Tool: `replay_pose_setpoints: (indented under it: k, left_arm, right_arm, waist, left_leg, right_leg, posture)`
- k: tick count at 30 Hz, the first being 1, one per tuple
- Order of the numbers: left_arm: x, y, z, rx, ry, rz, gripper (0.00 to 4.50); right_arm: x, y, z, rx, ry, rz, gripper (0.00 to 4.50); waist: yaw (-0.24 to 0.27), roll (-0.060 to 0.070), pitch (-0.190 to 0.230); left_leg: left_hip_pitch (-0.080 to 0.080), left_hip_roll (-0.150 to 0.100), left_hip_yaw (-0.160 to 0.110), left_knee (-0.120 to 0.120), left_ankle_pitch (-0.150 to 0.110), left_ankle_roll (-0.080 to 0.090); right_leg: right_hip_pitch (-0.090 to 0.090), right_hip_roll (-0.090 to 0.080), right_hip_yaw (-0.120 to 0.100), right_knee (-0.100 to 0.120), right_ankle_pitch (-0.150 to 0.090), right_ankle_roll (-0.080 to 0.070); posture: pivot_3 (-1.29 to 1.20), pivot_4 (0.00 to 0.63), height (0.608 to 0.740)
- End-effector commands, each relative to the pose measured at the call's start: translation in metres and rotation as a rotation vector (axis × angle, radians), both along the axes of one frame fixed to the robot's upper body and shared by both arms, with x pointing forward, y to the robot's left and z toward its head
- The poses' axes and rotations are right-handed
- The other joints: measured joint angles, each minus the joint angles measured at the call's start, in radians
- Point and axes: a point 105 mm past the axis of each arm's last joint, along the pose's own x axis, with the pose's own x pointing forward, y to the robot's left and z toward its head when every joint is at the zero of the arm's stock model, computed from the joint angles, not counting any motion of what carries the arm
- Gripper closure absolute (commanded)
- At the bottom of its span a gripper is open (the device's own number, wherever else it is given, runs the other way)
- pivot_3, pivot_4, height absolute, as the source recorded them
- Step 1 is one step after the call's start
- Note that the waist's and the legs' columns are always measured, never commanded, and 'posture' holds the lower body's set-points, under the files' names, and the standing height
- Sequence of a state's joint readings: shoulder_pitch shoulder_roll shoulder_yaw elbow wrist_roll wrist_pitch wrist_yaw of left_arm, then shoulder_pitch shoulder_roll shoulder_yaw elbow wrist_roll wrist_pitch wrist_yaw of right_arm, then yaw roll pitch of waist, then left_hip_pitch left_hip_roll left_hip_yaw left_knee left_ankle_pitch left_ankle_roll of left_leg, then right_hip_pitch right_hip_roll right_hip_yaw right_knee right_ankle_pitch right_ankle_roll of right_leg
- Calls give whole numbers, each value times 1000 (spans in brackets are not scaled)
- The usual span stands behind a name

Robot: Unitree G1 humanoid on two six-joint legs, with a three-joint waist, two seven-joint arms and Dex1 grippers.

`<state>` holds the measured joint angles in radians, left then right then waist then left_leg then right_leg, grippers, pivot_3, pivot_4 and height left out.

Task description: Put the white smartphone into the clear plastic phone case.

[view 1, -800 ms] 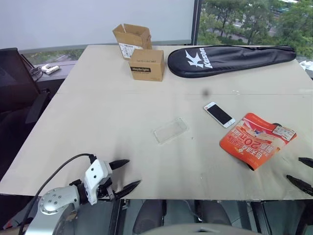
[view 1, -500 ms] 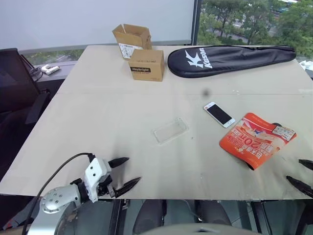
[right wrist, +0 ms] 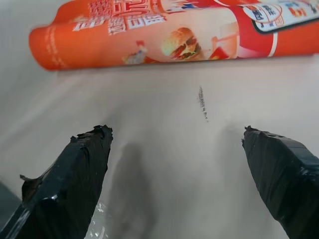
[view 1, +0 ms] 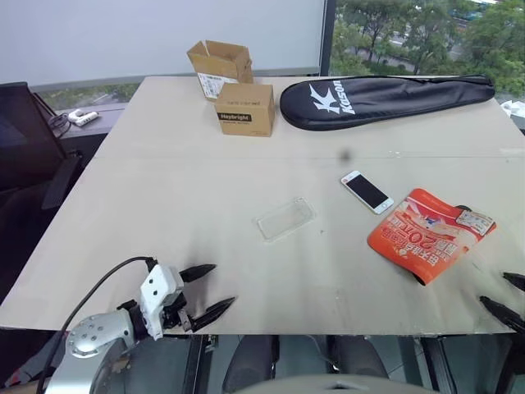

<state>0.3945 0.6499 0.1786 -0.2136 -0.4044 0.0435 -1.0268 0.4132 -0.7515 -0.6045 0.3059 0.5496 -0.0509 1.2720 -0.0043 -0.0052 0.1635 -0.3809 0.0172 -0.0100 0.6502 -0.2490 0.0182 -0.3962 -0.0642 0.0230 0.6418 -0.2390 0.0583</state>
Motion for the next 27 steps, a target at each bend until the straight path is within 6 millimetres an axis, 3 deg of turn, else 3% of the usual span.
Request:
replay_pose_setpoints:
  k: [1, 3, 6, 14, 24, 27]
  left_arm:
    - [2, 5, 1, 12, 1, -16, 54]
    - [4, 3, 6, 32, -33, -58, 54]
    - [12, -3, 20, 32, -94, -122, 54]
    - [26, -30, 59, -69, -128, -281, 54]
    - [16, -55, 70, -107, -42, -487, 54]
    - [18, -56, 69, -80, -61, -503, 0]
  right_arm:
    - [11, -5, 13, 34, -28, -131, 0]
    - [17, -5, 9, 53, 28, -228, 0]
    - [29, 9, 15, 213, 57, -296, 0]
    - [60, 38, 18, 485, 122, -417, 0]
    - [82, 54, 0, 433, 214, -382, 0]
    - [84, 54, -1, 433, 212, -382, 656]
  waist:
    - [0, 0, 0]
    - [0, 0, 0]
    - [1, 0, 0]
    - [-16, -14, -1]
    - [-39, -24, -3]
    - [-40, -25, -3]
  left_leg:
    - [0, 1, 0, 0, 0, 0]
    - [0, 1, 0, 0, 0, 0]
    - [-2, 1, 0, 0, -2, -3]
    - [-16, 2, 2, 0, 0, 0]
    - [-14, 7, 5, 1, 0, 1]
    - [-12, 10, 5, 2, 0, 1]
  right_leg:
    - [0, 0, 0, 0, 0, 0]
    - [0, 0, 0, 0, 0, 0]
    - [-2, -1, 0, 0, 0, 0]
    - [-15, 2, 1, -1, 3, -4]
    - [-15, 15, 3, 0, 5, -6]
    - [-15, 17, 5, 0, 5, -8]
  posture:
    - [0, 150, 740]
    - [0, 150, 740]
    - [0, 150, 740]
    - [0, 150, 740]
    - [0, 150, 740]
    - [0, 150, 740]
